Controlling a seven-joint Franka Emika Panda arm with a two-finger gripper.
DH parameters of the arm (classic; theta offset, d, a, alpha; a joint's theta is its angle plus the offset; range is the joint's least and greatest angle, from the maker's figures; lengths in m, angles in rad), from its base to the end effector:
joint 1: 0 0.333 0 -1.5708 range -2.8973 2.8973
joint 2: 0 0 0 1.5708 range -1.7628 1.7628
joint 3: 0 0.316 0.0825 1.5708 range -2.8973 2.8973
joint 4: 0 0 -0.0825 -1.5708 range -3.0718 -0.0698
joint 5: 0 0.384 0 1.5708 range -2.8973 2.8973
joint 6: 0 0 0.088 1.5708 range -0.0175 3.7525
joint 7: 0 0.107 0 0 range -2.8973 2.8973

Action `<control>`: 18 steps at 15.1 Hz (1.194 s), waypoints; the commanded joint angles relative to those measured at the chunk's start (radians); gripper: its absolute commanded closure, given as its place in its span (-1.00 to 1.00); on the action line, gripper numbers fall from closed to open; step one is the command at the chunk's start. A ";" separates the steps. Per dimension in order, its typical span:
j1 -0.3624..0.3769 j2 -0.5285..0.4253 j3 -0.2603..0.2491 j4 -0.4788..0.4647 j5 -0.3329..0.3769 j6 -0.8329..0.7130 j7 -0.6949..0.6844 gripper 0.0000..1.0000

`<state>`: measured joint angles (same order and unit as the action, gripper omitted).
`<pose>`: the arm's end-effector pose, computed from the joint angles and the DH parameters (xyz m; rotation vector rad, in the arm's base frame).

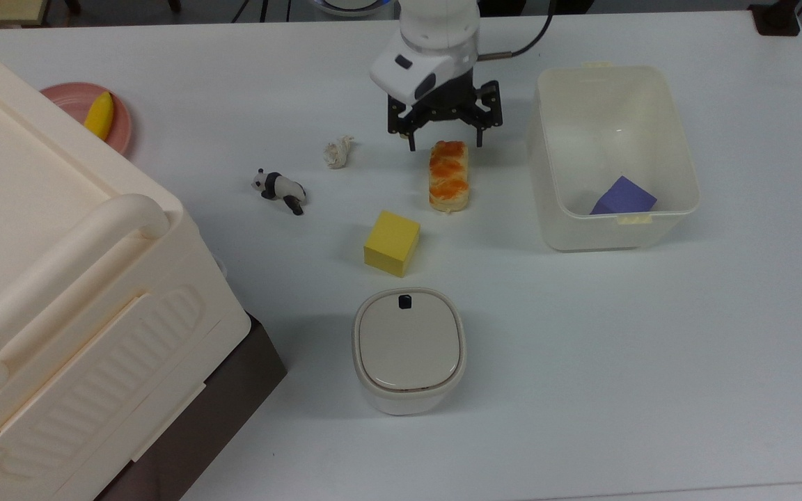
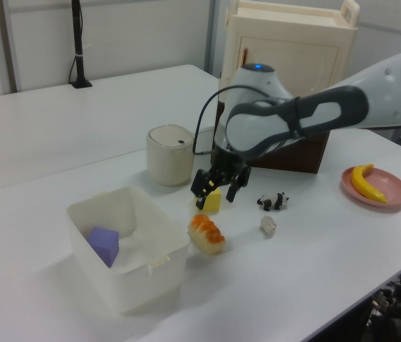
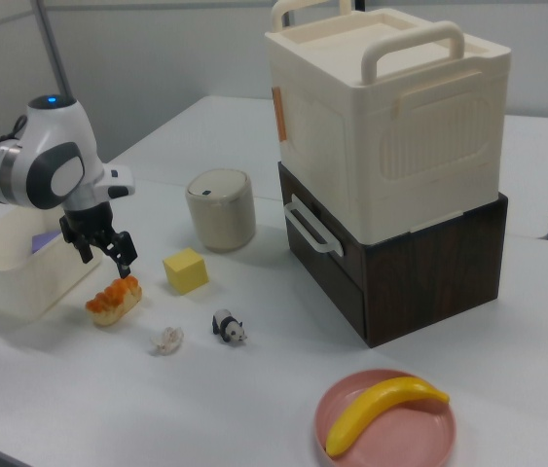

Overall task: Put the bread in the basket
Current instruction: 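Close the gripper on the orange-topped bread piece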

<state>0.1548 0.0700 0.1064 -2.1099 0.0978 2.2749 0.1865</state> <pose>0.5447 0.1475 0.3926 -3.0356 -0.0217 -0.1123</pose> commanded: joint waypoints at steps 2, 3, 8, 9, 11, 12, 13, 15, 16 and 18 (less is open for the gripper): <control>0.049 0.088 -0.017 0.037 -0.068 0.023 0.030 -1.00; 0.054 0.099 -0.022 0.037 -0.081 0.023 0.040 -1.00; 0.061 0.142 -0.024 0.060 -0.113 0.021 0.044 -1.00; 0.063 0.154 -0.024 0.068 -0.118 0.021 0.044 -1.00; 0.066 0.160 -0.024 0.068 -0.128 0.021 0.044 -1.00; 0.066 0.162 -0.024 0.068 -0.141 0.021 0.044 -1.00; 0.068 0.168 -0.024 0.068 -0.159 0.021 0.045 -1.00; 0.069 0.172 -0.024 0.068 -0.184 0.021 0.074 -0.50; 0.069 0.175 -0.024 0.068 -0.199 0.021 0.097 -0.13; 0.069 0.177 -0.024 0.068 -0.217 0.023 0.107 0.38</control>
<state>0.1991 0.2415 0.1030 -2.0462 -0.0807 2.2833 0.2475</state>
